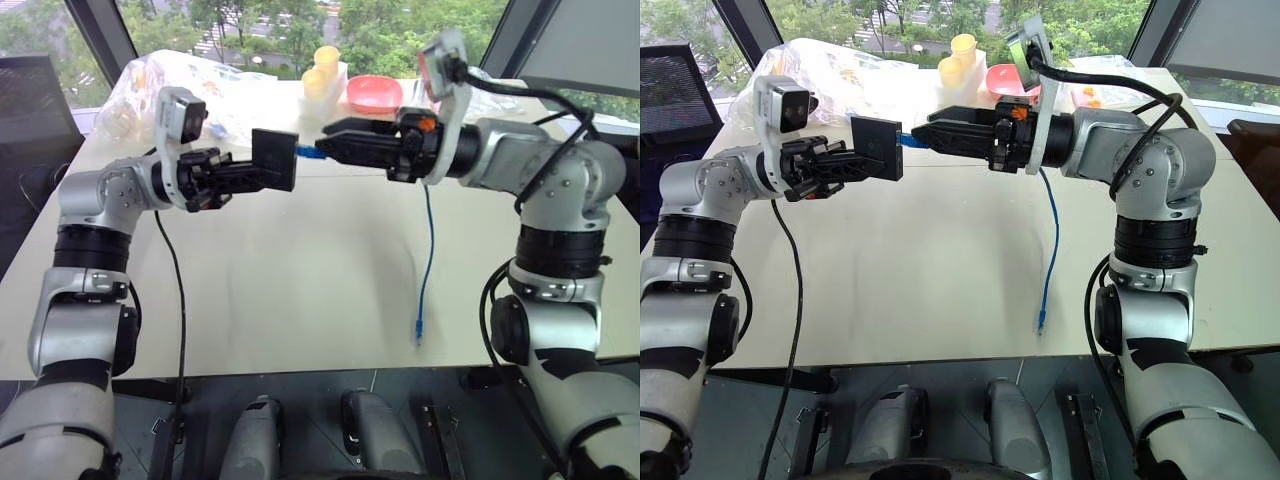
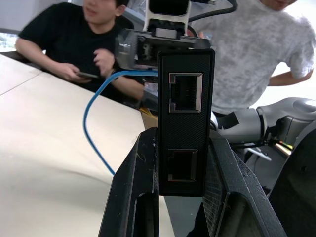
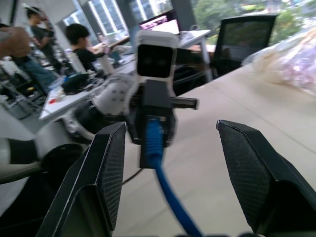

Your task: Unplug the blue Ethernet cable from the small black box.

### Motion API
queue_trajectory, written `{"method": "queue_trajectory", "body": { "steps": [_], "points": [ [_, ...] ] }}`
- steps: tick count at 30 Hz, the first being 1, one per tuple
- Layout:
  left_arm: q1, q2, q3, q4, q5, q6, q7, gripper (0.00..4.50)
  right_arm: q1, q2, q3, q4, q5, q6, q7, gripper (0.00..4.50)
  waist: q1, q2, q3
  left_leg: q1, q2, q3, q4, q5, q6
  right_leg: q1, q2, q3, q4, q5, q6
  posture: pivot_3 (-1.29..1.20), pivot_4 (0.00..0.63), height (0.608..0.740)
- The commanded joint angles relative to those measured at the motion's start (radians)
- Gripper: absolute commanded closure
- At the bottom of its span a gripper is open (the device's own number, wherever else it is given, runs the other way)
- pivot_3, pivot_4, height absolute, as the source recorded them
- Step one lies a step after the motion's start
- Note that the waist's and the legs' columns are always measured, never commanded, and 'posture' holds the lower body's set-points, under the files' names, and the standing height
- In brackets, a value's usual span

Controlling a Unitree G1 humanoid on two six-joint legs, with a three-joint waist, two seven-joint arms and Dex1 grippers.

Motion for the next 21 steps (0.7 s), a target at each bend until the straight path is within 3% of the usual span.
{"method": "queue_trajectory", "body": {
  "steps": [1,12,20,21],
  "points": [
    [-0.048,0.002,0.019,-0.006,-0.027,-0.001,-0.005,3.98,-0.001,-0.021,-0.037,-0.073,0.090,0.041,-0.008,1.48,0.000,0.000,0.000,0.000,0.000,0.000,0.000,0.000,0.000,0.000,0.000,0.000,0.000,0.000,0.000,0.00,0.150,0.740],
    [-0.047,-0.022,-0.004,-0.011,-0.039,-0.017,-0.005,3.98,-0.013,0.024,-0.025,-0.030,0.092,0.065,-0.186,1.48,-0.001,0.000,0.000,0.000,0.000,0.000,0.000,0.000,0.000,0.000,0.000,0.000,0.000,0.000,0.000,0.00,0.150,0.740],
    [-0.048,-0.023,-0.005,-0.003,-0.035,-0.023,-0.005,3.98,-0.012,0.034,-0.035,-0.034,0.121,0.069,-0.227,1.48,0.000,0.000,0.000,-0.001,0.000,0.000,0.000,0.000,0.000,0.000,0.000,0.000,-0.001,0.000,0.000,0.00,0.150,0.740],
    [-0.048,-0.023,-0.004,-0.004,-0.035,-0.024,-0.005,3.98,-0.009,0.033,-0.033,-0.038,0.125,0.068,-0.227,1.71,0.000,0.000,0.000,-0.001,0.000,0.000,0.000,0.000,0.000,0.000,0.000,0.000,-0.001,0.000,0.000,0.00,0.150,0.740]
  ]
}}
